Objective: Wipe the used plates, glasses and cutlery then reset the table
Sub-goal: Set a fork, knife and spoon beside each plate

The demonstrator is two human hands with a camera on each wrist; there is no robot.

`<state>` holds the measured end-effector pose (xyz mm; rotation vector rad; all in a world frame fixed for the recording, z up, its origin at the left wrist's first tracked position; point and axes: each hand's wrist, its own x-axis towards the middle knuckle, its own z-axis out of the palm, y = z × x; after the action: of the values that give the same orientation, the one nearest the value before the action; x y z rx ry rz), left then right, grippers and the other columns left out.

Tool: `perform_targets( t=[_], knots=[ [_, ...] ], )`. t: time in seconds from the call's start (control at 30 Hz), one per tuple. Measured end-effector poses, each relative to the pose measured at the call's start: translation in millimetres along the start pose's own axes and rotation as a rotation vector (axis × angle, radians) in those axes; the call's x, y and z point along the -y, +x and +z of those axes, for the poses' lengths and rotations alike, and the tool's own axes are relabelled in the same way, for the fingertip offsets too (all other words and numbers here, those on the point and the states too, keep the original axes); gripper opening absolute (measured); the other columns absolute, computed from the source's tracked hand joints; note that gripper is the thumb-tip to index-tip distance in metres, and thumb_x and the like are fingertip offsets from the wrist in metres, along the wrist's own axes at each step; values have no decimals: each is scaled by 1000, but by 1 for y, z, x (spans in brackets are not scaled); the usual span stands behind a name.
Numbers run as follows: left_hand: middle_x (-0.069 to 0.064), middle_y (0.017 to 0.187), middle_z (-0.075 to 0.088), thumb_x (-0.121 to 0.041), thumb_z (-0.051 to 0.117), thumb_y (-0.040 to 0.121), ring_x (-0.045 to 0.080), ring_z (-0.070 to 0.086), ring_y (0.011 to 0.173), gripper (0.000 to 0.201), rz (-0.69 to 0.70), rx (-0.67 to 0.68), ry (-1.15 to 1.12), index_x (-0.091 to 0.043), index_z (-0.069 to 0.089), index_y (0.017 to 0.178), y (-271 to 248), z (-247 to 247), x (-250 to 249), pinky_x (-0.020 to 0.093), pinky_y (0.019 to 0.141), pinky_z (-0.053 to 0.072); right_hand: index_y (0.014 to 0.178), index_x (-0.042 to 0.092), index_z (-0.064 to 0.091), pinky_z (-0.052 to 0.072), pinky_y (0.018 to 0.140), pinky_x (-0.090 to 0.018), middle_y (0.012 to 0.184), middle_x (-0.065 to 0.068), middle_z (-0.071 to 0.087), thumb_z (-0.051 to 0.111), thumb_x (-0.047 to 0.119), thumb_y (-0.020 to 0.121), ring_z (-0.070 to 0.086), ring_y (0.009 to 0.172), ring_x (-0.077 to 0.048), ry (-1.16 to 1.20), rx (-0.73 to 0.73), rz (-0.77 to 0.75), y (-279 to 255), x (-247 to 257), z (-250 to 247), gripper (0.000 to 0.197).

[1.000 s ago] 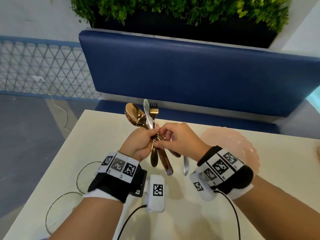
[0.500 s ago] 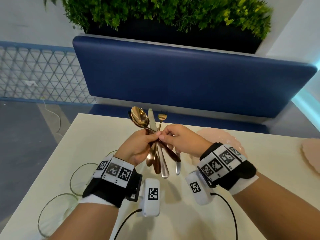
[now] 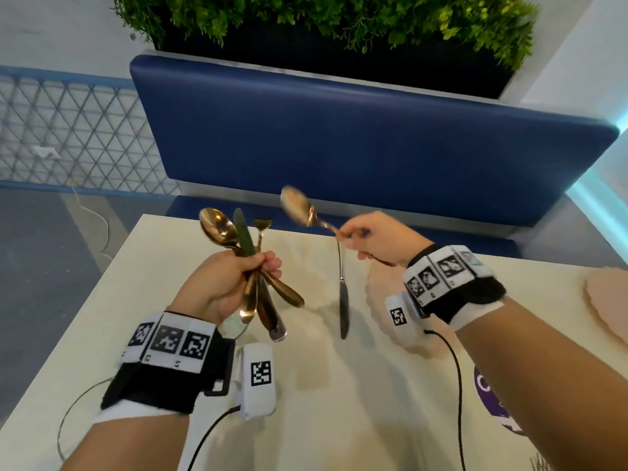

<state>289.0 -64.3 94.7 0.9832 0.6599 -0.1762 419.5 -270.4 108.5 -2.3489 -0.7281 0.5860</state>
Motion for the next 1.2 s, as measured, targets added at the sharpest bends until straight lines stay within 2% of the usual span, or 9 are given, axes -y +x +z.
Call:
perform_targets(
  t=[0.17, 0.27, 0.33, 0.4, 0.53, 0.6, 0.73, 0.83, 1.2],
  knots=[
    [2, 65, 68, -8, 40, 97, 12, 70, 63, 18, 48, -13, -48, -4, 58, 95, -2, -13, -7, 32, 76, 49, 104, 17, 68, 40, 90, -29, 104, 0, 60, 55, 16, 91, 54, 101, -20, -612, 280, 70, 41, -19, 46, 18],
    [2, 64, 66, -7, 39, 97, 12, 69, 62, 20, 45, 19, -55, -4, 58, 91, -3, -13, -5, 30, 74, 48, 106, 16, 65, 17, 115, -54, 118, -6, 61, 56, 25, 90, 48, 119, -25, -898, 438, 124, 64, -19, 71, 20],
    [2, 64, 66, -6, 39, 97, 13, 69, 63, 19, 49, 16, -32, -4, 58, 92, -2, -15, -4, 29, 73, 49, 113, 16, 62, -1, 114, -63, 129, -9, 54, 55, 29, 92, 36, 131, -28, -1094, 512, 91, 77, -17, 83, 26],
    [3, 66, 67, -6, 40, 96, 13, 69, 65, 18, 48, 3, -23, -4, 58, 94, -3, -15, -2, 30, 73, 51, 120, 18, 59, -1, 112, -65, 132, -6, 53, 55, 33, 92, 32, 134, -28, -1198, 524, -2, 81, -16, 91, 32],
    [6, 69, 65, -5, 40, 97, 14, 68, 66, 18, 41, -3, -37, -3, 58, 96, 0, -15, 2, 32, 77, 49, 124, 21, 56, 9, 114, -61, 132, -4, 51, 58, 30, 90, 35, 132, -29, -1129, 386, -193, 81, -24, 99, 34],
    [5, 68, 67, -6, 41, 97, 14, 69, 66, 18, 39, -11, -31, -2, 58, 96, 2, -16, 4, 31, 77, 50, 124, 17, 54, 23, 113, -52, 132, -6, 49, 57, 20, 91, 39, 128, -28, -993, 295, -218, 78, -29, 100, 33],
    [4, 67, 68, -6, 41, 96, 14, 69, 66, 18, 41, -6, -27, -3, 58, 95, 5, -14, 6, 29, 73, 55, 119, 5, 52, 49, 90, -31, 114, -12, 58, 51, 17, 94, 59, 102, -24, -517, 15, 65, 67, -33, 111, 27],
    [4, 66, 67, -6, 40, 97, 13, 69, 67, 18, 38, 2, -18, -3, 58, 95, 5, -10, 7, 28, 70, 56, 104, 3, 60, 53, 80, -28, 94, -9, 63, 57, 22, 91, 63, 83, -22, -291, 49, 291, 60, -33, 128, 23],
    [5, 66, 68, -5, 42, 96, 14, 69, 65, 17, 23, 6, -25, -1, 58, 97, 3, -4, 10, 32, 76, 54, 119, -1, 54, 48, 93, -31, 119, -16, 61, 46, 12, 97, 61, 109, -26, -312, -38, 369, 65, -28, 124, 27]
  ],
)
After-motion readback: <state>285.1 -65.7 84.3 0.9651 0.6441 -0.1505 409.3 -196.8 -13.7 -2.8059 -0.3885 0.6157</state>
